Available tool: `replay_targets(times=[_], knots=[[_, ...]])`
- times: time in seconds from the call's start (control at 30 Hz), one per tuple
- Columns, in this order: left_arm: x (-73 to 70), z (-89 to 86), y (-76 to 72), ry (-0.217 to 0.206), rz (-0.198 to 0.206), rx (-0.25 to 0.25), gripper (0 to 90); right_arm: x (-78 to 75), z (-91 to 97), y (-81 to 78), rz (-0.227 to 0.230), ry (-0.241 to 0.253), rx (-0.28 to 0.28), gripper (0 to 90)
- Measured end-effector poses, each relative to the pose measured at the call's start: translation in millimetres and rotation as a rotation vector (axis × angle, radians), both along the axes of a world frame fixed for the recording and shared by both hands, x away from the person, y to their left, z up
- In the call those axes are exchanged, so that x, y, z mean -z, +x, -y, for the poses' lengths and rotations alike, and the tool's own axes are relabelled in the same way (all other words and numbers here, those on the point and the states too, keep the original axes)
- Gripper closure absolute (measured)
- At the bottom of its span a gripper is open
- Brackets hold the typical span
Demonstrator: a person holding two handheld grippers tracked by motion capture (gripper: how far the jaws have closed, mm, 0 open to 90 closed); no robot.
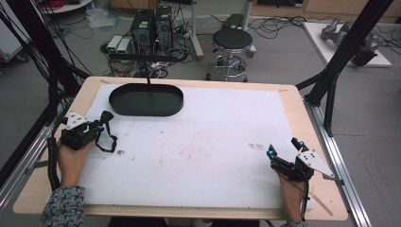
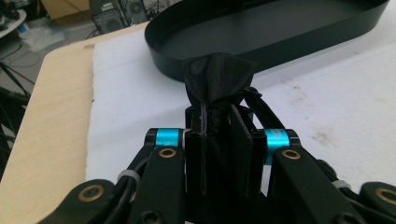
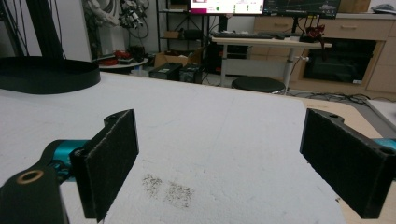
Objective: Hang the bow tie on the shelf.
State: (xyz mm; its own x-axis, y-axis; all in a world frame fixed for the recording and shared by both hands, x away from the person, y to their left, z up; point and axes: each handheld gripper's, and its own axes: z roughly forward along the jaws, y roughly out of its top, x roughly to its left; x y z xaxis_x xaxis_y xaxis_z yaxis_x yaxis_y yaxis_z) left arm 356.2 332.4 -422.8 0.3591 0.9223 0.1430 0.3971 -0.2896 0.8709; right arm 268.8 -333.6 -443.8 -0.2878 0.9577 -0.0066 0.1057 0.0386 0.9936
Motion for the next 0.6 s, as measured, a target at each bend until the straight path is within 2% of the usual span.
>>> replay_targets(times=[0.1,0.23,0.3,0.33,0.43,0.6], knots=[[-7.4,4.1,0.1,0.024,0.010,0.018,75.9,0.1,0.2,-0.1,0.002,-0.003,0.000,10.7],[-22.1,7.3,0.1,0.028,0.051,0.025,75.9,0.2,-0.3,-0.7,-0.002,0.000,0.000,10.7],[-25.1,8.3,0.2,0.027,0.060,0.027,75.9,0.4,-0.4,-0.6,-0.003,-0.001,-0.001,10.7],[-32.4,10.7,1.8,0.025,0.084,0.038,75.9,0.3,-0.4,-0.6,-0.003,0.000,0.000,10.7],[-37.4,11.0,6.2,0.029,0.094,0.035,75.9,0.3,-0.2,-0.5,-0.003,0.002,-0.001,10.7],[-40.9,7.7,10.4,0.010,0.112,0.040,75.9,0.4,-0.2,-0.6,-0.006,-0.002,-0.001,10.7]])
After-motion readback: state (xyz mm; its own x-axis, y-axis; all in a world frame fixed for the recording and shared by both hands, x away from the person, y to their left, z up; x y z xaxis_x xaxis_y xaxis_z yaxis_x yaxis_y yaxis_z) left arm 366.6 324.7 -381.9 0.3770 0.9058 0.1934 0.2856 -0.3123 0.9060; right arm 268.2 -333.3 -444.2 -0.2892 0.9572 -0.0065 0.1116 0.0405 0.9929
